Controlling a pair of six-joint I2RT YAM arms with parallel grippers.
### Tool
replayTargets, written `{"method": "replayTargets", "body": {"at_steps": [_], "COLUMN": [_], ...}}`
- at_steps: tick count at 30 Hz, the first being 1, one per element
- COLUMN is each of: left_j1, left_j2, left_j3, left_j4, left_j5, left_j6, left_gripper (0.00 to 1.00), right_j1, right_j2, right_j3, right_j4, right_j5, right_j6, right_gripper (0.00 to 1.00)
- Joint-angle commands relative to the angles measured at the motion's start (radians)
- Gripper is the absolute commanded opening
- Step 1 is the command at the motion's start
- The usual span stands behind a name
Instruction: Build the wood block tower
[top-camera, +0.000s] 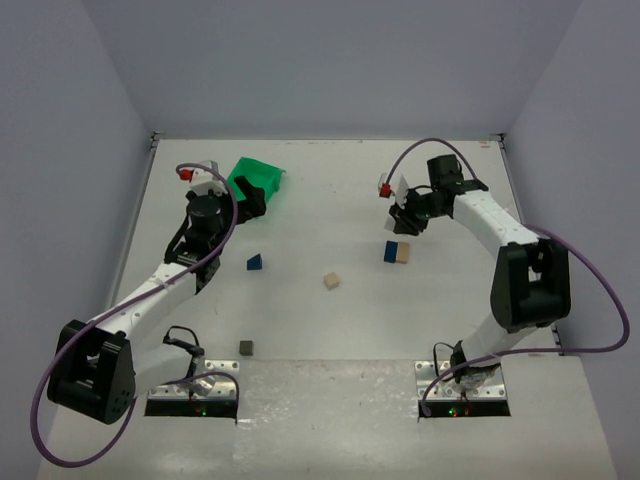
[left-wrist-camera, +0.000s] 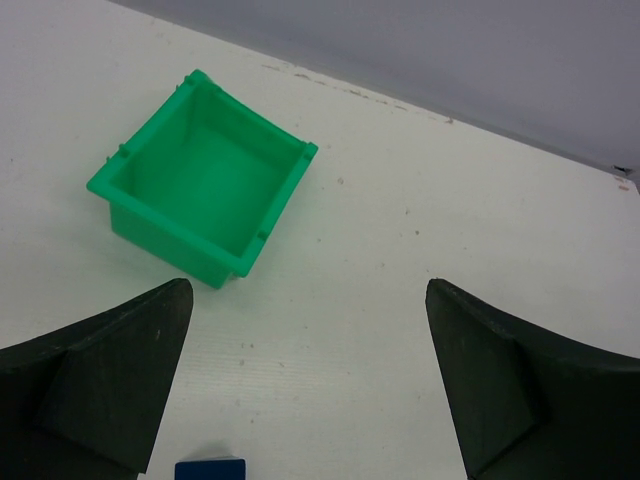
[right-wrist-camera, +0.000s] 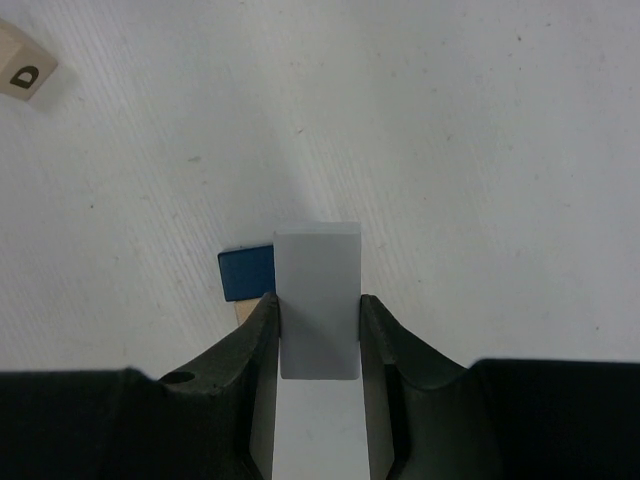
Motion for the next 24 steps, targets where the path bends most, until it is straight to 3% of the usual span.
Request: {"method": "replayTargets", "body": {"at_steps": [1, 24], "left_j1": [-0.011, -0.014], "left_j2": [-0.023, -0.001], "left_j3": [0.026, 0.043], "left_j4": [0.099, 0.091], "left_j5": [0.036, 0.068], "left_j6": [0.022, 0.032], "left_gripper": [1.0, 1.0], "right_j1": [0.001, 0.004], "right_j2": [0.034, 0.138], "right_j3": [-0.019, -0.071], "right_j4": [-0.031, 0.008], "right_j5": [-0.029, 0.037], "right_j6": [-0.098, -0.11], "right_gripper": [0.1, 0.15]}}
